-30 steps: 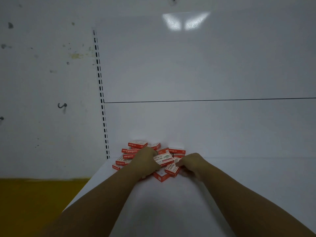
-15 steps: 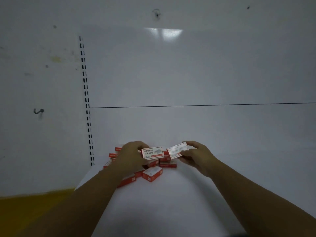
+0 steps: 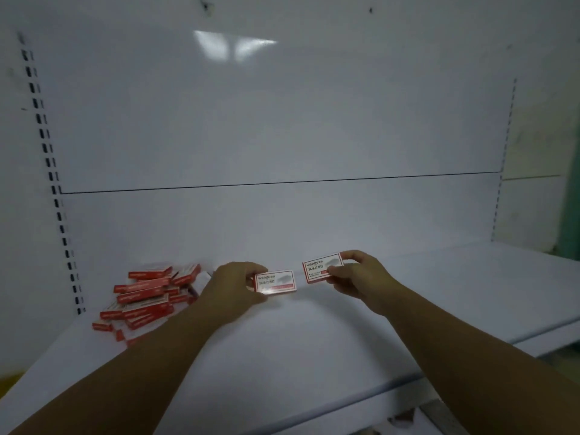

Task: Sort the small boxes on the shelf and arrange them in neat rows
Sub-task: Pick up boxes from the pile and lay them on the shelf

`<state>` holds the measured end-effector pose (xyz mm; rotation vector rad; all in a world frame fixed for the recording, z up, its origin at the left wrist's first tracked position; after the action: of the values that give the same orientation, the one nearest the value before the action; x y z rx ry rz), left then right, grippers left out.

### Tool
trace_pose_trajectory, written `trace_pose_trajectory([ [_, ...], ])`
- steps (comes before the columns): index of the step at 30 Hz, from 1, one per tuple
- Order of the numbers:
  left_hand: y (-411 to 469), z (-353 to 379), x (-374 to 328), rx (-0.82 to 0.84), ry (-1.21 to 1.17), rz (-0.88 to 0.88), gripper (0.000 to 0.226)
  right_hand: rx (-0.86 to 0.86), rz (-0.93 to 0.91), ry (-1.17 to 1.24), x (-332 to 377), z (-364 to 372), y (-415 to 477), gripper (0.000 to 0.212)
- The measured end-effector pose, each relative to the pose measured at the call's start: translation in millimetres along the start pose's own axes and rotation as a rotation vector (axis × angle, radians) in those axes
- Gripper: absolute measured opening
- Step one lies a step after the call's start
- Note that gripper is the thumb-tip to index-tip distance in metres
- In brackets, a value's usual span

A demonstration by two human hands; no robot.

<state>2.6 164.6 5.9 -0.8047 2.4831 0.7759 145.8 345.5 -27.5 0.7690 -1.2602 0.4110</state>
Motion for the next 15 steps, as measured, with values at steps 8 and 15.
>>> trace_pose_trajectory([
  [8,33,50,-78,-0.091,0.066,-0.025,0.038,0.015,-0.063,-0.065,16,-110,32,0.021],
  [15,52,92,-87,-0.039,0.149,-0.123,0.036,-0.024,-0.029,-0.059,-1,-154,71,0.015],
])
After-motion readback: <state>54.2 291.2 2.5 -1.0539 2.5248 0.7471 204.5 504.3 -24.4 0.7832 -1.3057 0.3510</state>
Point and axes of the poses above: each hand's wrist, its own y-axis towards the middle knuckle, its own z-axis out of the palm, x = y × z, the point moved 8 cm from there along y, towards the middle knuckle, and after that the axes turned 12 degrees about -z, right-handed, at the moved point
